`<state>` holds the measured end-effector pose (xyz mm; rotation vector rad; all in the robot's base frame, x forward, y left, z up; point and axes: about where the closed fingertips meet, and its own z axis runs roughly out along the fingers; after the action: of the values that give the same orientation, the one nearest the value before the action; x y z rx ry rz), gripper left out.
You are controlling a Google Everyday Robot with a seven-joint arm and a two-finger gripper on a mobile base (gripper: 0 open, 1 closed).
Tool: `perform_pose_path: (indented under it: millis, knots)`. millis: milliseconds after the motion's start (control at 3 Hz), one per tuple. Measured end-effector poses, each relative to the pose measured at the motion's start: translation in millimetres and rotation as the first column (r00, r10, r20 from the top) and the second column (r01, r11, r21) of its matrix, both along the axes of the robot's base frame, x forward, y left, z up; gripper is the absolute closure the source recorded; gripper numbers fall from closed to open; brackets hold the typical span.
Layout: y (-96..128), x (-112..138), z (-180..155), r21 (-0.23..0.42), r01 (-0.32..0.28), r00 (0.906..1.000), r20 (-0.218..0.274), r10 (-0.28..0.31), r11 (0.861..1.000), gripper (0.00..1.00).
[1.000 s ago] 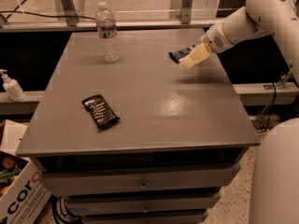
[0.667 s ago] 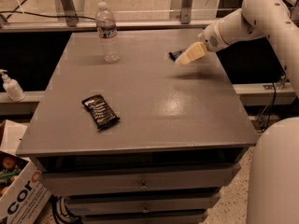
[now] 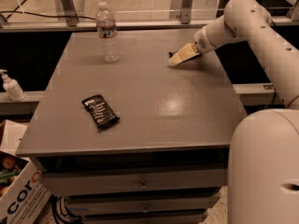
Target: Pick rxbar blueberry
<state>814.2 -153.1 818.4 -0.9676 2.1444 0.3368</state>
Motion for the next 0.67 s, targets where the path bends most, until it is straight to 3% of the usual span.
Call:
perform_pose_path:
  millis: [333, 667]
  knots:
    - [-3.4, 11.4, -15.3, -0.003, 0.062, 0.9974, -0.036, -0.062, 0.998, 0.00]
    - [-5.8, 13.4, -21.1, -0.001, 0.088, 0.9948, -0.052, -0.088, 0.996, 0.18]
